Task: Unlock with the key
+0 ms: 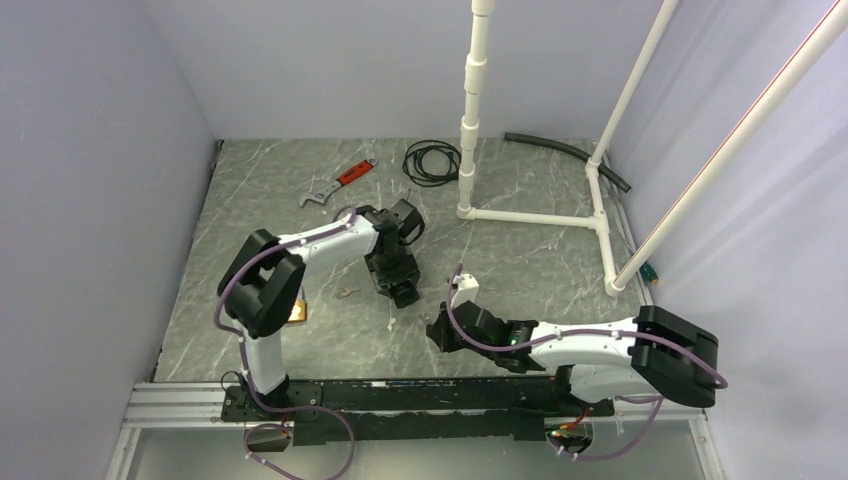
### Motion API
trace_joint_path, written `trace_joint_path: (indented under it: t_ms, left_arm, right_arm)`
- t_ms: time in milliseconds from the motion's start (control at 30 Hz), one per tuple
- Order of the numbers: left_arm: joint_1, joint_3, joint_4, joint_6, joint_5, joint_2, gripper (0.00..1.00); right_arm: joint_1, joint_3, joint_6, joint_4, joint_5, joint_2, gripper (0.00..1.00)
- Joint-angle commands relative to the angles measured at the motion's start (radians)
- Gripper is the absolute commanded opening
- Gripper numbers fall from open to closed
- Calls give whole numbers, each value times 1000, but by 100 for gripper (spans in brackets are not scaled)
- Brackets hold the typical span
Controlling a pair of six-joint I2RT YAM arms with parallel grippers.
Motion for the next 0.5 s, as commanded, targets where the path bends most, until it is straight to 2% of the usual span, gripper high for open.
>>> trace_joint_path:
  t_ms: [0, 167, 467]
  left_arm:
    - [4, 75, -90, -10, 53, 51, 0]
    - [10, 45, -33, -13, 101, 63, 0]
    - [13, 58, -26, -4, 120, 81, 0]
  right_arm:
    - [7, 19, -83, 107, 34, 32, 0]
    - [16, 22, -154, 166, 4, 46, 0]
    - [18, 68, -209, 186, 3, 118, 0]
